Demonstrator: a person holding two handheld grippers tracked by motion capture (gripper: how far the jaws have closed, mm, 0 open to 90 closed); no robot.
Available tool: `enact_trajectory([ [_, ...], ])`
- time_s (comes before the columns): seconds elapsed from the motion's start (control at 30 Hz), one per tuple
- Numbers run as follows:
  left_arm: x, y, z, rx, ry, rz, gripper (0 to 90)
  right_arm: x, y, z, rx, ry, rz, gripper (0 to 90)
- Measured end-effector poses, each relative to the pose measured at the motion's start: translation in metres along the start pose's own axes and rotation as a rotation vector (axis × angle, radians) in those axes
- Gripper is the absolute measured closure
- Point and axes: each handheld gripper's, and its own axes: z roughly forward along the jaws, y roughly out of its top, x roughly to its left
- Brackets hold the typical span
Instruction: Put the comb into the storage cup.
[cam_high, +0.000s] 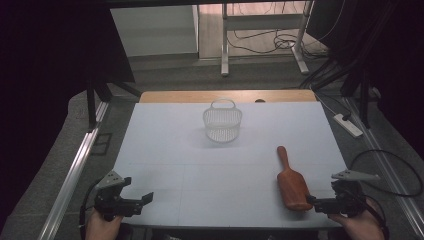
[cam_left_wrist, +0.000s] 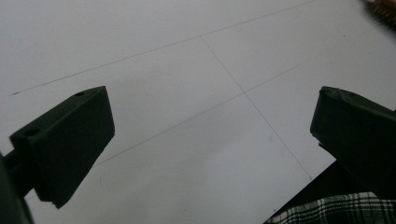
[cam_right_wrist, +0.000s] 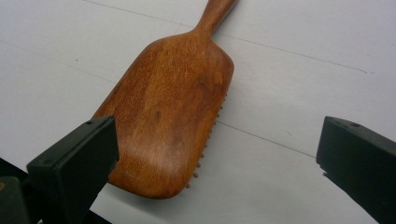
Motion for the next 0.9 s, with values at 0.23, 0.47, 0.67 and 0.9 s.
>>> enact_trajectory([
  [0.23,0.0001,-0.0011,-0.0007,0.009,-0.006,0.005,0.0,0.0035,0.0015,0.0013,0.009,-0.016,-0.022,0.0],
  [0.47,0.0005,-0.0009,-0.0003,0.011,-0.011,0.003,0.0,0.0030,0.0018,0.0021,0.025,-0.017,-0.015,0.0],
  [0.67,0.0013,-0.0009,-0.0005,0.011,-0.016,-0.003,0.0,0.0027,0.0019,0.0022,0.031,-0.016,-0.011,0.0],
  [0.9,0.0019,-0.0012,-0.0006,0.007,-0.020,-0.008,0.1,0.0032,0.0025,0.0030,0.043,-0.007,-0.003,0.0],
])
